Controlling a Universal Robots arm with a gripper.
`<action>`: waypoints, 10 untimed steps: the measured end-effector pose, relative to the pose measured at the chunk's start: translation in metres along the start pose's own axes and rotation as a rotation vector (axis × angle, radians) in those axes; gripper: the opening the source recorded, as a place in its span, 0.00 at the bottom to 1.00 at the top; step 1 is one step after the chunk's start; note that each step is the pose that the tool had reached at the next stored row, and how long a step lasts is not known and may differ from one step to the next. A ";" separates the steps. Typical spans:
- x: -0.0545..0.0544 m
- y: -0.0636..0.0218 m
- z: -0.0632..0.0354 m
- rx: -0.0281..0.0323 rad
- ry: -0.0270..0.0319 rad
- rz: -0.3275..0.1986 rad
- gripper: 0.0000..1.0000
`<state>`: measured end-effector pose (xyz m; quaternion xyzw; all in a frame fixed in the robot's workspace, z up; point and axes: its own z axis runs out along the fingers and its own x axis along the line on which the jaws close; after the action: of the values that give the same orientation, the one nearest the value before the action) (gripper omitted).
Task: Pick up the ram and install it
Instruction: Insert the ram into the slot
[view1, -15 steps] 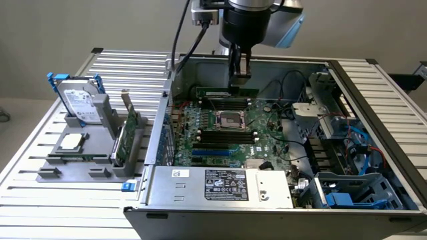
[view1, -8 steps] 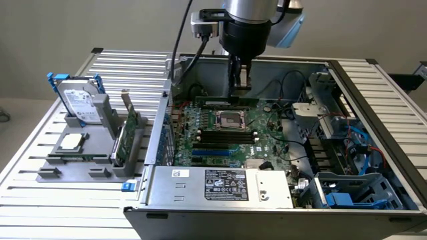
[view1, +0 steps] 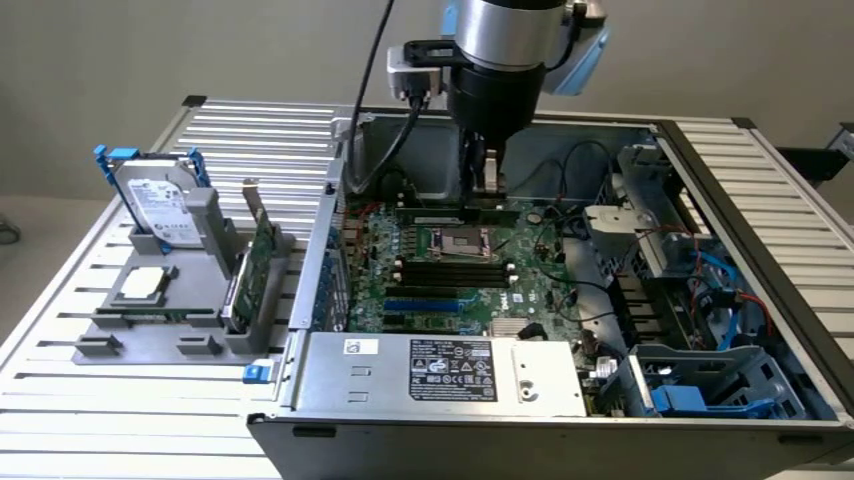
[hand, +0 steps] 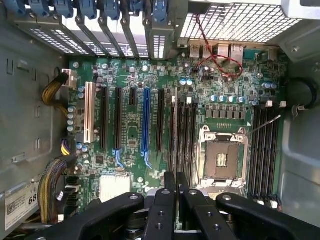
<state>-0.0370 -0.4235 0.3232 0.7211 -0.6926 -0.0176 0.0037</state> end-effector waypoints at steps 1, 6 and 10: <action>0.000 -0.0012 0.0017 -0.0001 0.0002 -0.002 0.13; 0.000 -0.0049 0.0095 -0.0029 0.0041 -0.008 0.13; 0.000 -0.0054 0.0138 -0.0061 0.0151 -0.008 0.13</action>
<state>-0.0321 -0.4235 0.3092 0.7240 -0.6895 -0.0143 0.0110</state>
